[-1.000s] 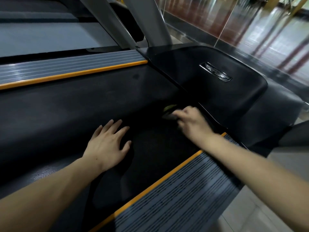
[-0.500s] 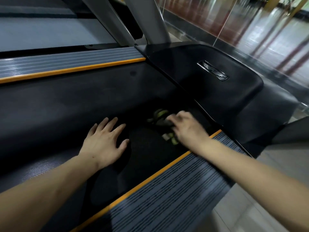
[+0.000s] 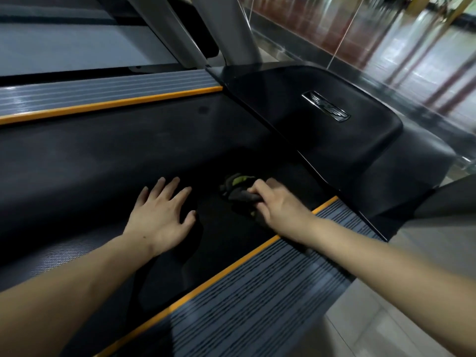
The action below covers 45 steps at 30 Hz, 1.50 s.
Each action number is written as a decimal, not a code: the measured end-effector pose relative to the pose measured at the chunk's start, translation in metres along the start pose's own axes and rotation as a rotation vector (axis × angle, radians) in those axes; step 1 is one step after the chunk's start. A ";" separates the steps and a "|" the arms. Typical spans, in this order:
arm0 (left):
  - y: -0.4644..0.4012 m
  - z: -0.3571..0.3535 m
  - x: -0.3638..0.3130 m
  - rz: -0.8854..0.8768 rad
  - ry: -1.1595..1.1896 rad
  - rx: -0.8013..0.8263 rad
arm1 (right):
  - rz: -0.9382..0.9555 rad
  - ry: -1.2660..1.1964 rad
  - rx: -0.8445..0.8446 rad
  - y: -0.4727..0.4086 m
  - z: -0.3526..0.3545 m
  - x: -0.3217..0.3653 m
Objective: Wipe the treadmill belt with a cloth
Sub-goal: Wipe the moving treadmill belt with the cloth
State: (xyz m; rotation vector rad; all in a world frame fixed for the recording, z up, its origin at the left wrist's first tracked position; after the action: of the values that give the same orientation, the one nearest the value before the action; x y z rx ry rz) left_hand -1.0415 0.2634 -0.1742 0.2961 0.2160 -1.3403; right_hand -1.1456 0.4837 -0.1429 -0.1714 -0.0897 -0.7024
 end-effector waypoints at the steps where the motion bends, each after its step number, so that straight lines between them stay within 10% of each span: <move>1: 0.000 0.000 0.000 0.004 -0.002 0.012 | -0.023 0.094 -0.011 -0.006 0.006 -0.022; 5: -0.001 0.001 -0.004 0.021 0.004 0.055 | -0.329 0.504 0.000 -0.009 0.036 -0.122; 9: 0.002 0.001 -0.008 0.039 0.018 0.068 | -0.475 0.311 0.019 -0.012 0.019 -0.104; 19: 0.042 -0.002 -0.011 0.018 0.036 0.063 | -0.005 0.047 0.017 0.000 0.003 0.008; 26: 0.072 0.000 -0.009 0.023 0.044 0.078 | -0.655 0.049 0.006 0.004 0.031 -0.101; 32: 0.090 -0.001 -0.010 0.013 0.052 0.079 | -0.443 0.172 0.137 0.014 0.005 -0.055; 39: 0.103 0.002 0.001 0.065 0.063 0.055 | -0.613 0.054 -0.022 0.012 0.011 -0.039; 45: 0.105 -0.001 0.010 0.099 0.029 0.059 | -0.216 -0.092 0.054 0.015 -0.019 0.075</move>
State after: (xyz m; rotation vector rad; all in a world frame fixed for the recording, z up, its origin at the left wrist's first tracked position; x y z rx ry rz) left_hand -0.9373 0.2752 -0.1694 0.3709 0.1839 -1.2465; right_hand -1.0784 0.4441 -0.1535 -0.1432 -0.2173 -0.9068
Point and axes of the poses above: each hand's wrist, its own y-axis away from the middle knuckle, its own z-axis out of the back of the hand, x = y × z, the point moved 7 cm from there along -y, towards the middle knuckle, and after that the axes turned 6 degrees about y, right-handed, at the moved point
